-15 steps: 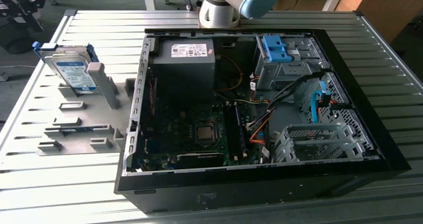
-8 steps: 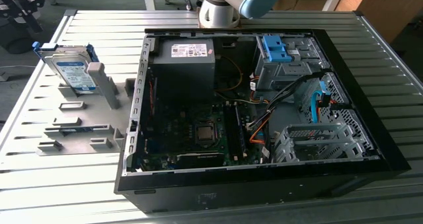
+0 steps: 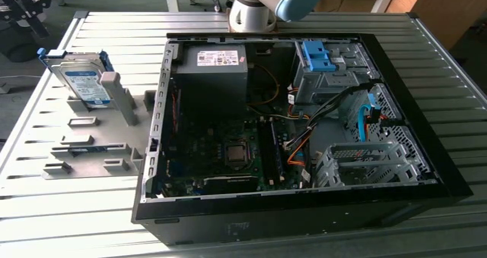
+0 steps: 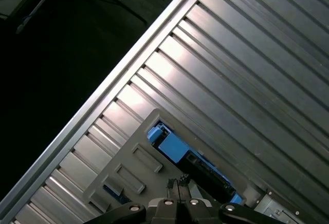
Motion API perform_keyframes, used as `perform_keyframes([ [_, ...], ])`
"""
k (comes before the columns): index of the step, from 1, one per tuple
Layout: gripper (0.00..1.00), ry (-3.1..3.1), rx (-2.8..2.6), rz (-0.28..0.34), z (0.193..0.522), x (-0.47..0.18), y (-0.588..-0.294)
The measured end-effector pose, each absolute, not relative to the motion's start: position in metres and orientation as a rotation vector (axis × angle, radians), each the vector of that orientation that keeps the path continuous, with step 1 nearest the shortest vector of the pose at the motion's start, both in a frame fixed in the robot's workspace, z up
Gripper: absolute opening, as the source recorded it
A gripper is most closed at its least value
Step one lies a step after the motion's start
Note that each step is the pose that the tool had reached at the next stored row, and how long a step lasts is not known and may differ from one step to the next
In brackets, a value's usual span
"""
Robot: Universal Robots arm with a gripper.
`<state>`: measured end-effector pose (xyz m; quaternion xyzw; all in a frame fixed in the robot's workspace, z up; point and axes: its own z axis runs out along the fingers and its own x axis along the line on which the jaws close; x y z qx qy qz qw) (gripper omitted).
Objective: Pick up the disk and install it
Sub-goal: 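Pick up the disk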
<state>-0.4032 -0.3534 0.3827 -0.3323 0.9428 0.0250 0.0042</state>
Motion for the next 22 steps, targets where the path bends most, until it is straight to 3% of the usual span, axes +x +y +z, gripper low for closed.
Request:
perform_keyframes([
  [22,0.11,2.864,-1.278,0.079,0.3816,-0.4032,-0.3534],
])
